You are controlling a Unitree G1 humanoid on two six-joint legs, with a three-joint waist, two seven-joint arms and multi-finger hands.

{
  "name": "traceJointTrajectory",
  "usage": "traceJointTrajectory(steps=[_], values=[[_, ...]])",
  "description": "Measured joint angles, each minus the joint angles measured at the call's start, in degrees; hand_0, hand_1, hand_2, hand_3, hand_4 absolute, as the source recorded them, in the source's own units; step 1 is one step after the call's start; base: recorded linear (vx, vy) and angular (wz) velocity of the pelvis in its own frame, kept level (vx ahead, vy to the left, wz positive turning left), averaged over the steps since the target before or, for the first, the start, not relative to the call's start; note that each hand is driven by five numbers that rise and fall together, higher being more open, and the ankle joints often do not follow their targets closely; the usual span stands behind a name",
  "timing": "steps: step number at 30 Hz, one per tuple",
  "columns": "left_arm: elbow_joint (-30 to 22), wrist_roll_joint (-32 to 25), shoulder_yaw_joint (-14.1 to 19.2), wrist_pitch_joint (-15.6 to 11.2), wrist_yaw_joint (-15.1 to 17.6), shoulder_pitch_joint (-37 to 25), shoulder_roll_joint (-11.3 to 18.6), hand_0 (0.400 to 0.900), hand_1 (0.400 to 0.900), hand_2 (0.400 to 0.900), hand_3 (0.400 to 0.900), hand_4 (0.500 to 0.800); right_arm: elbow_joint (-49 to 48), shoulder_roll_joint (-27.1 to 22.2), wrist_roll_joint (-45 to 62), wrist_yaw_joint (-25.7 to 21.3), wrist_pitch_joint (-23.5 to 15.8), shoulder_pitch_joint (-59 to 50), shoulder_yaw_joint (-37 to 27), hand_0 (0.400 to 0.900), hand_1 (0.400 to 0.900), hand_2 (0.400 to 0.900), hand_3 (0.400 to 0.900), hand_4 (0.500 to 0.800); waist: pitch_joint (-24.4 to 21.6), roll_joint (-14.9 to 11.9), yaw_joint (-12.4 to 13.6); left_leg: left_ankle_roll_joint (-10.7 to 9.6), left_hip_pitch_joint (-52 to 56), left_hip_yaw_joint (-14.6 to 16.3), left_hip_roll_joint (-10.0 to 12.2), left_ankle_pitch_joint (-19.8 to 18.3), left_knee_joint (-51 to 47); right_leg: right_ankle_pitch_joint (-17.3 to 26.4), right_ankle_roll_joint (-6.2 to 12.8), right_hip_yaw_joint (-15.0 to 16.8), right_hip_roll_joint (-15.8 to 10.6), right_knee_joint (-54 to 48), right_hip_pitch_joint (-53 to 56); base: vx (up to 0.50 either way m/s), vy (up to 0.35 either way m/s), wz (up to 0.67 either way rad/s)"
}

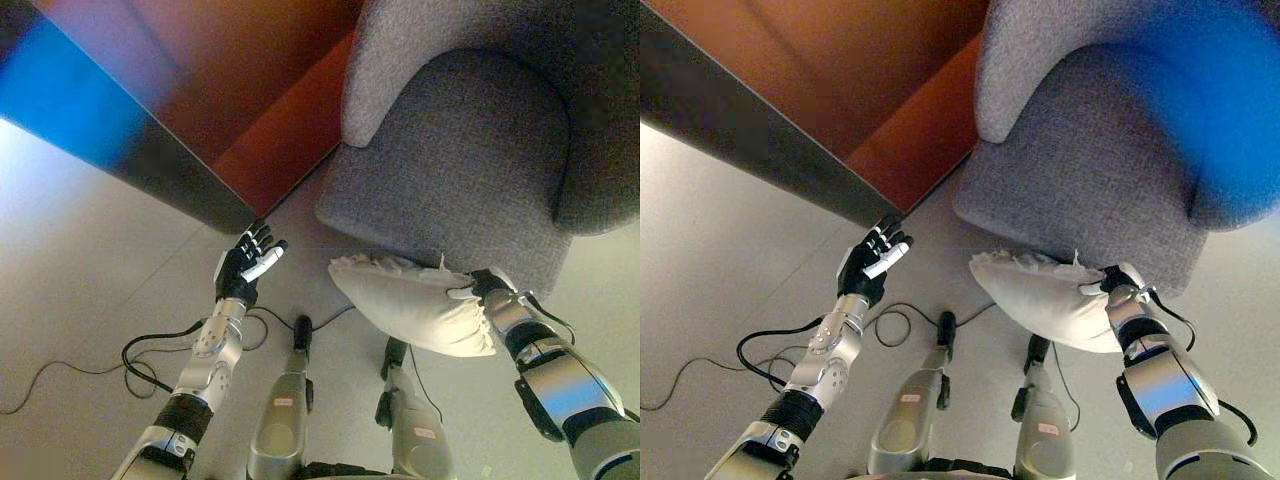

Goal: Pick up the pillow and put it on the sofa.

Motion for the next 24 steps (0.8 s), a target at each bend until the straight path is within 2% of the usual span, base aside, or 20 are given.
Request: traceJointTrajectory(steps=[24], values=[[-0.01, -0.04, 0.0, -0.46, 0.36, -0.35, 0.17, 0.9, 0.9, 0.9, 0.9, 0.8, 0.36, 0.05, -1.71, 1.24, 0.06, 0.29, -0.06, 0.4, 0.4, 0.4, 0.4, 0.5, 0.23, -0.04, 0.31, 0.15, 2.65, 0.05, -0.38, 0.17, -0.56, 0.05, 0.13, -0.01, -0.38, -0.02, 2.42, 0.01, 0.001, 0.0]])
